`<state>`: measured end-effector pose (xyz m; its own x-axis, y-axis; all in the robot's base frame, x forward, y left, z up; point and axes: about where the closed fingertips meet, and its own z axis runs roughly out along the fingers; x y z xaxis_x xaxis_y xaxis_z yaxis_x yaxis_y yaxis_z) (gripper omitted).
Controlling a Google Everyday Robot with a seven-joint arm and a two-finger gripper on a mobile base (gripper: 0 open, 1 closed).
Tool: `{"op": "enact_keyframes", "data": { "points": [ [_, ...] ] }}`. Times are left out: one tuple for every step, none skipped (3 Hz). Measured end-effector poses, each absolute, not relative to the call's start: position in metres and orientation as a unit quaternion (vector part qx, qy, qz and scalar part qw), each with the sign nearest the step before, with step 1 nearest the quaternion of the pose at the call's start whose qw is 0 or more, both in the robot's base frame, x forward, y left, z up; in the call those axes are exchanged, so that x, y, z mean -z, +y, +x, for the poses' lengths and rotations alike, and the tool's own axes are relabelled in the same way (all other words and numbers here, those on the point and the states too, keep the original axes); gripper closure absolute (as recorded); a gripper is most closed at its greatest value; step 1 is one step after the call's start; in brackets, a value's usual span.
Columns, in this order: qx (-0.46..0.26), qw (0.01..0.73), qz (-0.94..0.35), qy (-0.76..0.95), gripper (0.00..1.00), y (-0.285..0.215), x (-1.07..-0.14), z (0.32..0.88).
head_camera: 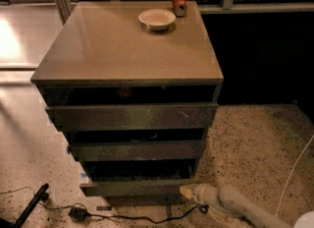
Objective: Close bottom drawer
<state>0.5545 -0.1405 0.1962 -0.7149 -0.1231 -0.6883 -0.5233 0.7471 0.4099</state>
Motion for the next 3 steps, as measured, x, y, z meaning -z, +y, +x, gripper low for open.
{"op": "enact_keyframes", "data": {
  "points": [
    [-0.315,0.378,-0.178,0.852,1.0,-0.11,-0.226,0.592],
    [-0.324,0.411,-0.165,0.836,1.0,-0.089,-0.249,0.619],
    [-0.324,0.409,-0.165,0.837,1.0,-0.089,-0.248,0.619]
  ]
}}
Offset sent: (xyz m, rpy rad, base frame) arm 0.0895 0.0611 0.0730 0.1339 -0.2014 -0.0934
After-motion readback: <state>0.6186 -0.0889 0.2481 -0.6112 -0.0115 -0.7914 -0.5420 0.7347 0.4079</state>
